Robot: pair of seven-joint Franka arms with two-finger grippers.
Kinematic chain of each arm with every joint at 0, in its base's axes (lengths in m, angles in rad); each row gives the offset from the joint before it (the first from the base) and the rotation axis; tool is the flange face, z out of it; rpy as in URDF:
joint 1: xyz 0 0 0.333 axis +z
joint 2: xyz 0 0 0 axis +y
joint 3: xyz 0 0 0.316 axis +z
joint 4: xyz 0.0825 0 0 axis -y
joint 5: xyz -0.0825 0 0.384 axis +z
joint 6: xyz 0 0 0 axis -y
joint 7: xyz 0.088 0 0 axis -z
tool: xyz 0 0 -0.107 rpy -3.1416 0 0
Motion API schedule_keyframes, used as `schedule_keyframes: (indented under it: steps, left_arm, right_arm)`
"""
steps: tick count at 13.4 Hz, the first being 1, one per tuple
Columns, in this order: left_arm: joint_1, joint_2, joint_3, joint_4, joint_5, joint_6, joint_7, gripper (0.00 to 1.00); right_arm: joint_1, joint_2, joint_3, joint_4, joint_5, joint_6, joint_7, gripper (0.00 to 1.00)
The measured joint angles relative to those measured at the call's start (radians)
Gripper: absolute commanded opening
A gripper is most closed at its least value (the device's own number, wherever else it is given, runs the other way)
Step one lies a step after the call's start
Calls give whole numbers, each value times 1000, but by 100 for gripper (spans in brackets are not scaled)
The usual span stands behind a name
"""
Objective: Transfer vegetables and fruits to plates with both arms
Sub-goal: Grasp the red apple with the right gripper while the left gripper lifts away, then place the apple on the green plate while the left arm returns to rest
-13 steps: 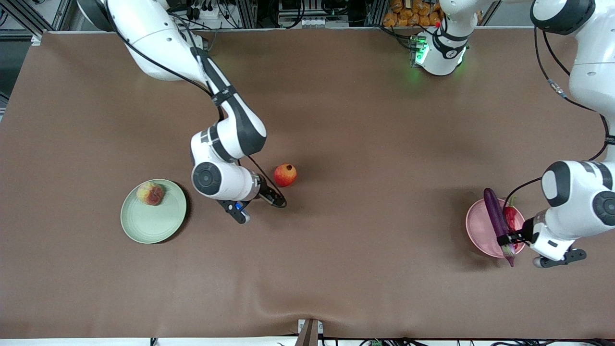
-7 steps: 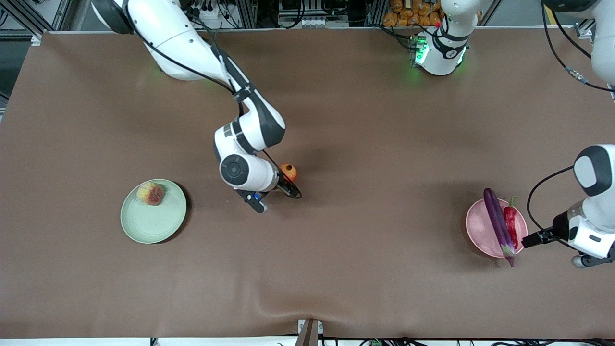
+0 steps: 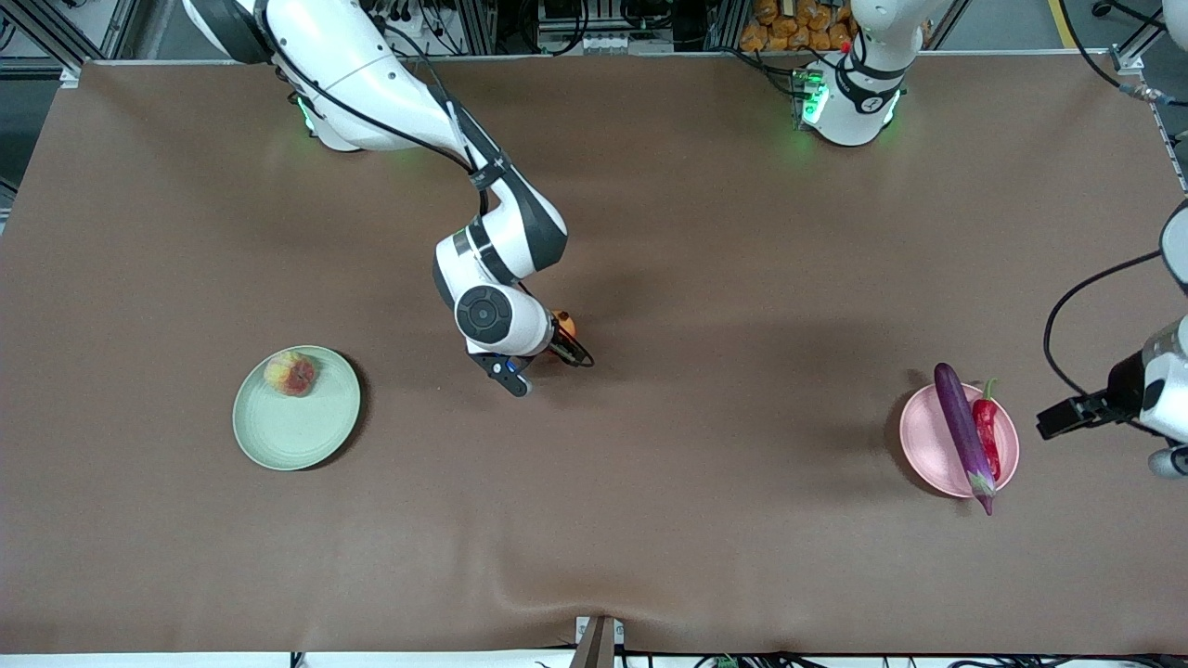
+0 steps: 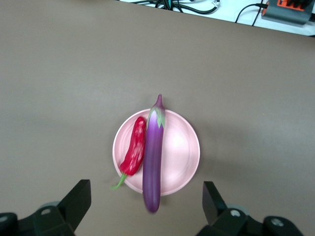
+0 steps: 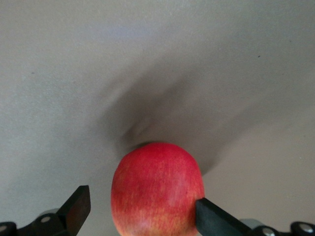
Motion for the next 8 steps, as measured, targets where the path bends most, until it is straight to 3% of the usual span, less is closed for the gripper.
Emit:
schedule_keyframes:
  steps: [1,2,3,4,5,8]
  left_arm:
    - [0,-38,-6,1,-36,-47,0,100]
    - [-1,-77,-7,2,-89,-93,0,100]
    - [1,-115,-7,3,-134,-139,0,100]
    - [6,-150,-7,3,-160,-187,0,100]
    - [11,-181,-7,3,-173,-237,0,100]
    - [15,-257,-7,3,-218,-313,1,100]
  right_arm:
    - [2,1,0,-4,-11,0,0,100]
    - [3,1,0,-10,-22,-1,0,88]
    - [3,2,0,-17,-29,-2,0,60]
    - [3,1,-1,-20,-33,-7,0,19]
    - [3,0,-1,-18,-37,-4,0,0]
    - [0,0,-10,-4,-52,-4,0,0]
